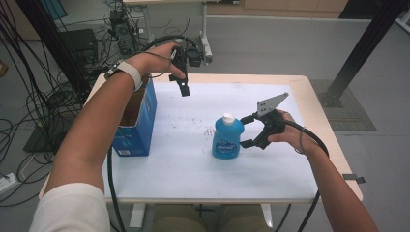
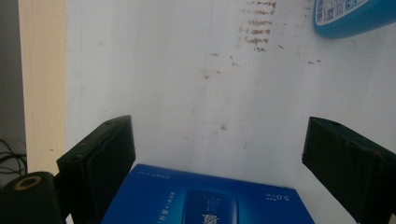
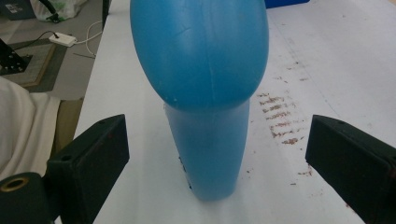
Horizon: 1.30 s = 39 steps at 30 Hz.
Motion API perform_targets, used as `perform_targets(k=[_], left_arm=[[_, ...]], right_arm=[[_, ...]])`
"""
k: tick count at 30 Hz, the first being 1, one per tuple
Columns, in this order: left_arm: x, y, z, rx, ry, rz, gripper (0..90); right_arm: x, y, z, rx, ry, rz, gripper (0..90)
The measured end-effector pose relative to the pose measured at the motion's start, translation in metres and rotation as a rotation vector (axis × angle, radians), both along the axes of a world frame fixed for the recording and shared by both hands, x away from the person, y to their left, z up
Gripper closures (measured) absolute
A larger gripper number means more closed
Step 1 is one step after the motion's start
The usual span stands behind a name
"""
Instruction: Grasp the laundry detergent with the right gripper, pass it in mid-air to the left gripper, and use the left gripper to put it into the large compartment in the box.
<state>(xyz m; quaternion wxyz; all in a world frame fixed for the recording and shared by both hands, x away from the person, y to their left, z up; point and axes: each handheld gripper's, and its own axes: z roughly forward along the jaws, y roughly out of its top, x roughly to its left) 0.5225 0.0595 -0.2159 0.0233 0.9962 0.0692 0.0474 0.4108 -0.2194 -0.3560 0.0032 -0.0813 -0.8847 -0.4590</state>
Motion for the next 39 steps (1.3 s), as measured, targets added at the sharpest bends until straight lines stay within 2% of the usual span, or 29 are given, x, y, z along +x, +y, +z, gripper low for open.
perform_targets(k=[17,25,39], left_arm=[[-0.0002,0.0009,0.0003,0.003,0.0,0.0,9.9],[0.0,0.0014,-0.0001,0.004,-0.004,0.005,9.9],[0.0,0.0012,-0.0008,0.006,-0.002,0.002,10.0]], right_arm=[[-0.0003,-0.0016,-0.0018,0.016,0.0,-0.006,5.9],[-0.0013,-0.0013,-0.0011,0.014,-0.014,0.0,5.6],[-0.0013,-0.0005,-0.002,0.011,-0.011,0.002,5.5]])
